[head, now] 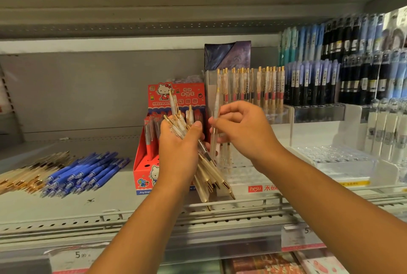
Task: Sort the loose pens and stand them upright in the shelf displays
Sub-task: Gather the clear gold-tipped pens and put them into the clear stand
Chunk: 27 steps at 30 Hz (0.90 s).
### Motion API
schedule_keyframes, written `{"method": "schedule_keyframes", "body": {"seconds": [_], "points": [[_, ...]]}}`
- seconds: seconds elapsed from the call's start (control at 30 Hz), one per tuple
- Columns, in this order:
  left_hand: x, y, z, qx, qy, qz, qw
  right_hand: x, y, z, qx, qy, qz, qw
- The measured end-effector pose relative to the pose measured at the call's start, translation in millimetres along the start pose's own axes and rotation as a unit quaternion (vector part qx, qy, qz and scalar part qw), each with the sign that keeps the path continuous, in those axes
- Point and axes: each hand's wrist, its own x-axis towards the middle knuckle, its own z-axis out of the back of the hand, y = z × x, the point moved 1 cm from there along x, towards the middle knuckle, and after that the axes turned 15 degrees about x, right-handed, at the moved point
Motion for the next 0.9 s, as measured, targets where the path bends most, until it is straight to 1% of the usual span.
{"method": "schedule_keyframes", "body": {"seconds": [0.13, 0.27, 0.4, 0.53, 0.7, 0.9], "points": [[-1, 1, 0, -0.013, -0.001, 0.004, 1.000, 7, 8, 14, -0.039, -0.038, 0.052, 0.997], [-1, 0, 1, 0.004, -0.007, -0.008, 1.000, 14, 7, 31, -0.104, -0.068, 0.116, 0.985], [-1, 0, 0, 0.009, -0.010, -0.010, 1.000, 14, -2, 42, -0.178, -0.075, 0.136, 0.972], [-1, 0, 1, 0.009, -0.013, -0.008, 1.000, 14, -11, 44, -0.208, -0.061, 0.133, 0.967], [-1, -1, 1, 0.010, -0.014, -0.007, 1.000, 14, -19, 45, -0.261, -0.030, 0.095, 0.960], [-2, -2, 0, 0.016, -0.016, -0.004, 1.000, 15, -22, 48, -0.301, -0.014, 0.095, 0.949]]}}
